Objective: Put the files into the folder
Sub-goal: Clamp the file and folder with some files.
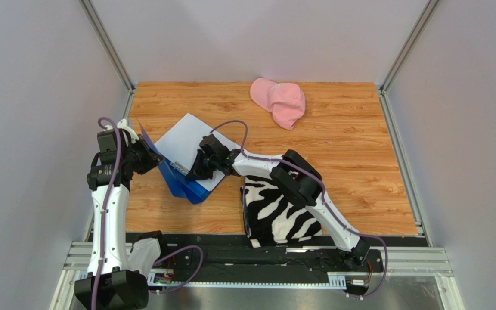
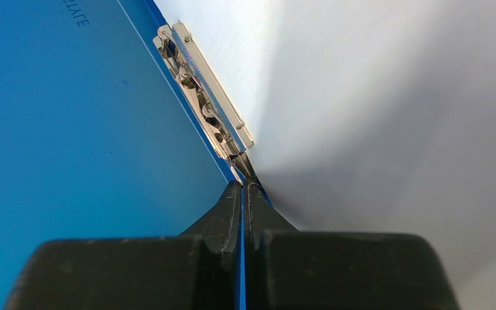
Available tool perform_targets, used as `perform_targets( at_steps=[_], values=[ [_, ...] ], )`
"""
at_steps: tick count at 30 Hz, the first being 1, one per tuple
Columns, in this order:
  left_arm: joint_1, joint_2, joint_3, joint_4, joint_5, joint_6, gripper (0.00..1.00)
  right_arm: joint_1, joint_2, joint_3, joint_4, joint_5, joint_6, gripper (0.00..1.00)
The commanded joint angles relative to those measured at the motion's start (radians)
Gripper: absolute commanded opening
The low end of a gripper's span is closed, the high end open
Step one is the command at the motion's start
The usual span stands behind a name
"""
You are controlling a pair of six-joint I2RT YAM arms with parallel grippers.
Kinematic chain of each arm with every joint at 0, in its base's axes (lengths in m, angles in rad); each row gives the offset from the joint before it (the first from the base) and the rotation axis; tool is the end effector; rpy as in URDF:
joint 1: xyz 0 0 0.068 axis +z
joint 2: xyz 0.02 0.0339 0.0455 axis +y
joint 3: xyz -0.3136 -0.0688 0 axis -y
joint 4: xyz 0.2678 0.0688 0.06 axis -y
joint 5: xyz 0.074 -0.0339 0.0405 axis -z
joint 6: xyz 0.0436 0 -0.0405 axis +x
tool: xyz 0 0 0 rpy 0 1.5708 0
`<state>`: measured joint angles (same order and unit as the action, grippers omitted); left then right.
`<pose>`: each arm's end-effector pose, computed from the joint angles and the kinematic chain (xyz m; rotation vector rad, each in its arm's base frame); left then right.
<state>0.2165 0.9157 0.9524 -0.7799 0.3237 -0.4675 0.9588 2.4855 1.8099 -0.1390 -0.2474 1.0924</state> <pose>0.1781 0.0250 0.3539 -0.6194 2.2343 -0.5018 0.3330 0.4930 0.0996 0.0479 2.7421 1.1069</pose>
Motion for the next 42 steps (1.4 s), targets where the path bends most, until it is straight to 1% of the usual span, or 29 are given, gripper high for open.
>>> perform_targets(
  at_steps=[1, 3, 4, 6, 9, 10, 15, 16, 20, 24, 29, 34, 36, 38, 42],
  values=[
    [-0.014, 0.015, 0.014, -0.097, -0.025, 0.049, 0.00, -0.032, 0.271, -0.267, -0.336, 0.110, -0.007, 0.00],
    [-0.012, 0.011, 0.011, -0.098, -0.028, 0.047, 0.00, -0.052, 0.256, -0.351, -0.233, 0.045, 0.023, 0.00],
    [-0.014, 0.009, 0.011, -0.096, -0.028, 0.046, 0.00, -0.067, 0.228, -0.375, -0.159, 0.031, 0.041, 0.00],
    [-0.014, -0.003, 0.011, -0.094, -0.026, 0.047, 0.00, -0.081, 0.188, -0.443, -0.069, 0.011, 0.041, 0.00],
    [-0.014, -0.014, 0.025, -0.107, -0.032, 0.061, 0.00, -0.092, 0.075, -0.520, -0.015, 0.048, -0.002, 0.00],
    [-0.014, -0.018, 0.025, -0.105, -0.031, 0.066, 0.00, -0.098, 0.034, -0.520, -0.016, 0.046, -0.034, 0.00],
    [-0.012, -0.012, 0.028, -0.105, -0.018, 0.056, 0.00, -0.100, -0.003, -0.477, -0.025, -0.019, -0.078, 0.06],
    [-0.016, -0.014, 0.029, -0.107, -0.020, 0.056, 0.00, -0.101, -0.008, -0.481, -0.016, -0.032, -0.078, 0.08],
    [-0.014, -0.011, 0.025, -0.108, -0.011, 0.056, 0.00, -0.103, -0.036, -0.494, -0.004, -0.078, -0.083, 0.09],
    [-0.016, -0.008, 0.017, -0.101, -0.006, 0.053, 0.00, -0.104, -0.085, -0.540, 0.050, -0.113, -0.063, 0.13],
    [-0.014, -0.012, 0.020, -0.101, -0.003, 0.058, 0.00, -0.107, -0.115, -0.543, 0.062, -0.162, -0.054, 0.16],
    [-0.014, -0.017, 0.022, -0.102, -0.002, 0.061, 0.00, -0.114, -0.131, -0.535, 0.064, -0.182, -0.054, 0.26],
    [-0.012, -0.015, 0.022, -0.104, 0.002, 0.066, 0.00, -0.123, -0.142, -0.534, 0.062, -0.188, -0.054, 0.27],
    [-0.016, -0.017, 0.020, -0.105, -0.002, 0.070, 0.00, -0.129, -0.149, -0.534, 0.065, -0.196, -0.060, 0.31],
    [-0.016, -0.014, 0.022, -0.105, 0.006, 0.075, 0.00, -0.140, -0.158, -0.520, 0.062, -0.208, -0.068, 0.33]
  ],
)
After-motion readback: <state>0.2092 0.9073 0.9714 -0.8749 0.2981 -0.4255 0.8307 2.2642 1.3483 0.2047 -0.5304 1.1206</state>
